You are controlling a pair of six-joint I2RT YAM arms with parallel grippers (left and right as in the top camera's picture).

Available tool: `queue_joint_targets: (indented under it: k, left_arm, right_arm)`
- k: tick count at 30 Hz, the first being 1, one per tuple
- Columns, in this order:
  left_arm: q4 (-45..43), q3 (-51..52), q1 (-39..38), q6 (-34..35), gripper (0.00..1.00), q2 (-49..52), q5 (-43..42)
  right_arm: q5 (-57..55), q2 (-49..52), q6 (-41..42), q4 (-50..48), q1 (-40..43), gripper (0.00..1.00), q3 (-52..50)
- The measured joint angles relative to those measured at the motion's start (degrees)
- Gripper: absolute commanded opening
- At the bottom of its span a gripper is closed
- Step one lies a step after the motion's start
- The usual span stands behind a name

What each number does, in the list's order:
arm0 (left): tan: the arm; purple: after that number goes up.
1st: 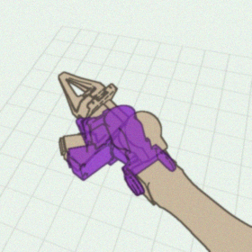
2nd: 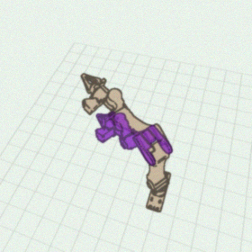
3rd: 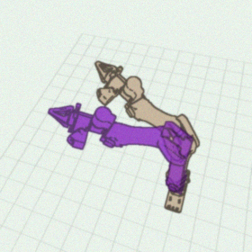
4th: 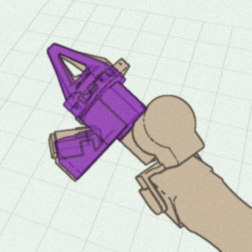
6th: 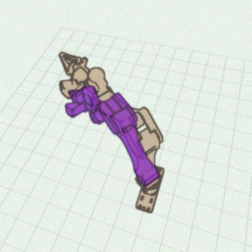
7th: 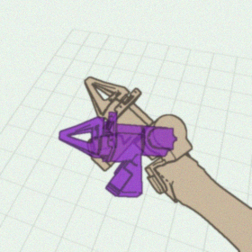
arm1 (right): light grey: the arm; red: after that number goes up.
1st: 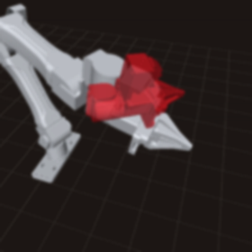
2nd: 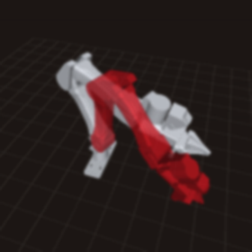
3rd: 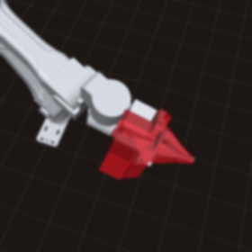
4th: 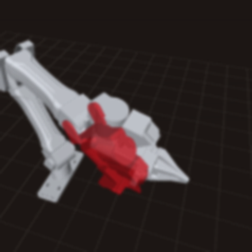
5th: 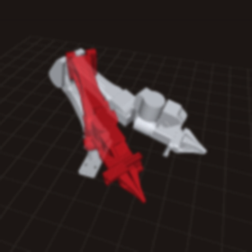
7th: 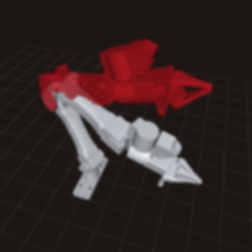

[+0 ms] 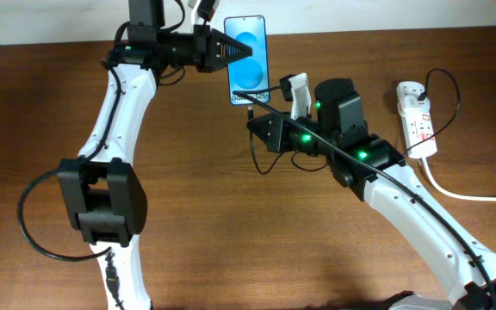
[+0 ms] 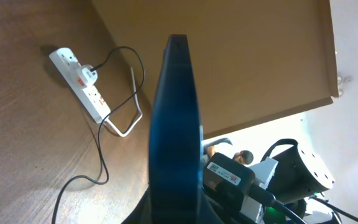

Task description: Plug charger to phone and switch on socket

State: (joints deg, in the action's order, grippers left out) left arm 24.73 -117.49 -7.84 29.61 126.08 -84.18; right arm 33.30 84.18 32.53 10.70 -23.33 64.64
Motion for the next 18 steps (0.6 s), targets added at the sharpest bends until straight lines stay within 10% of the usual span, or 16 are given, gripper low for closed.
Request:
queue_joint_targets:
  k: [18]
  left_arm:
    - [4.66, 0.00, -0.31, -5.20, 0.00, 0.00, 0.17]
  right_arm:
    - [1.25, 0.09, -0.07, -0.04, 0.42, 0.04, 0.00]
